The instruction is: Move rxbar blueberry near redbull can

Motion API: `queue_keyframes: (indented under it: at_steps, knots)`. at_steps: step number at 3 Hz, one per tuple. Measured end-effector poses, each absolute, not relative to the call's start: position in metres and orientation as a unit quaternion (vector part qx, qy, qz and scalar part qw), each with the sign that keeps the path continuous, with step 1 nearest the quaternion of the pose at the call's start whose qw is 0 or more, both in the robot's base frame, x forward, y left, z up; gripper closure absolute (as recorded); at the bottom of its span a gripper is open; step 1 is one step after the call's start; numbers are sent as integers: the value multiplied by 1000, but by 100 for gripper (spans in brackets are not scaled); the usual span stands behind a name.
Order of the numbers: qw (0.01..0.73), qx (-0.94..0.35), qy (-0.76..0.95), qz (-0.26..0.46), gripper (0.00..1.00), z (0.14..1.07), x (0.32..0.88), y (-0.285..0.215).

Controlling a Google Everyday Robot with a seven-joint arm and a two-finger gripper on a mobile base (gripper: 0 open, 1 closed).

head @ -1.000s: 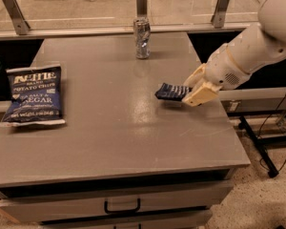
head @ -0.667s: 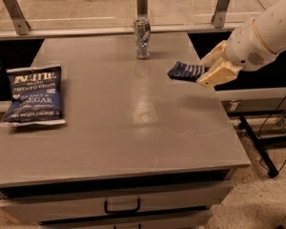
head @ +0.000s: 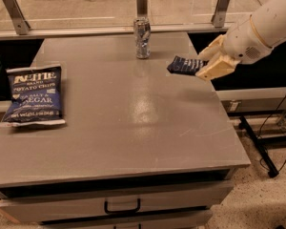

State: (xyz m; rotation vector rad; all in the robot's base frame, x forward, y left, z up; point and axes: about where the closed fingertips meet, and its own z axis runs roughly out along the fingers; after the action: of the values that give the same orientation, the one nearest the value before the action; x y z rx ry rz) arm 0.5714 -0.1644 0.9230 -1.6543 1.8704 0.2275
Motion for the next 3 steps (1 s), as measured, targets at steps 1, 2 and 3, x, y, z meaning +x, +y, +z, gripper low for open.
queue_keyframes:
  at_steps: [1,2,3]
  knots:
    - [326,-646,685,80,100,913,623,-169]
    - [339,-657,670,70,100,900,666,-164]
    - [363,-647,668,50,100,890,696,-159]
